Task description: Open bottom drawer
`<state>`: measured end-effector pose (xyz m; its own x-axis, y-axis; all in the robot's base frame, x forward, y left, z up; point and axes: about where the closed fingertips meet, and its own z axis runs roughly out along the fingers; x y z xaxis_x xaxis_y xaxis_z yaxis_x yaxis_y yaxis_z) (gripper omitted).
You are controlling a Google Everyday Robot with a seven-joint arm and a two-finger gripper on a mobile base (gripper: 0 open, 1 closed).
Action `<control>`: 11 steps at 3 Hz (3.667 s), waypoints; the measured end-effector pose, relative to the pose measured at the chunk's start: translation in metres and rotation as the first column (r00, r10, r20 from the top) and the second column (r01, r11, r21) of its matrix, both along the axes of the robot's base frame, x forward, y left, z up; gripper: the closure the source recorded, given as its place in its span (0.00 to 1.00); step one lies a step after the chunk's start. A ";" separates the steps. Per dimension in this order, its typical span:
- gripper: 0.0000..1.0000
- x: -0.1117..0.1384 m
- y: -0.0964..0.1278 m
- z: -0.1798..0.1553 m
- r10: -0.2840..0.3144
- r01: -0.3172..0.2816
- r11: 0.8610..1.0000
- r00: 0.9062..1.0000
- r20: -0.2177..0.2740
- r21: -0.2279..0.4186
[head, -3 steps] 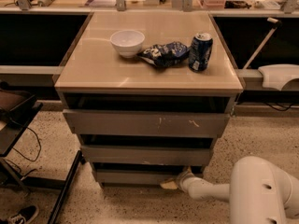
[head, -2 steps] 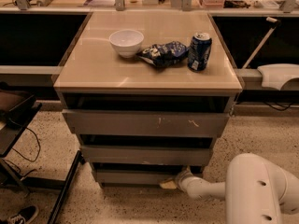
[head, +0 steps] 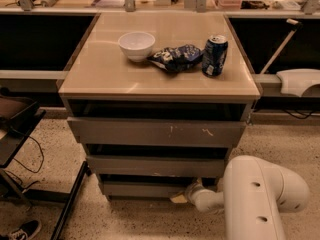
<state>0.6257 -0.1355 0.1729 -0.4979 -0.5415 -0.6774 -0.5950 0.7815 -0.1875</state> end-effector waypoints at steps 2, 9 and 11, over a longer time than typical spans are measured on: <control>0.42 0.000 0.000 0.000 0.000 0.000 1.000 1.000 0.000 0.000; 1.00 -0.047 0.023 0.024 -0.049 0.048 0.999 0.997 0.058 0.015; 1.00 -0.138 0.003 0.103 -0.326 0.325 0.945 0.942 0.081 0.026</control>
Offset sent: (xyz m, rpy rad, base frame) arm 0.0000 0.0000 0.0000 0.0000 0.0000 0.0000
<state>0.4874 -0.1324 0.2760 -0.5871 -0.3507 -0.7296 -0.2905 0.9325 -0.2145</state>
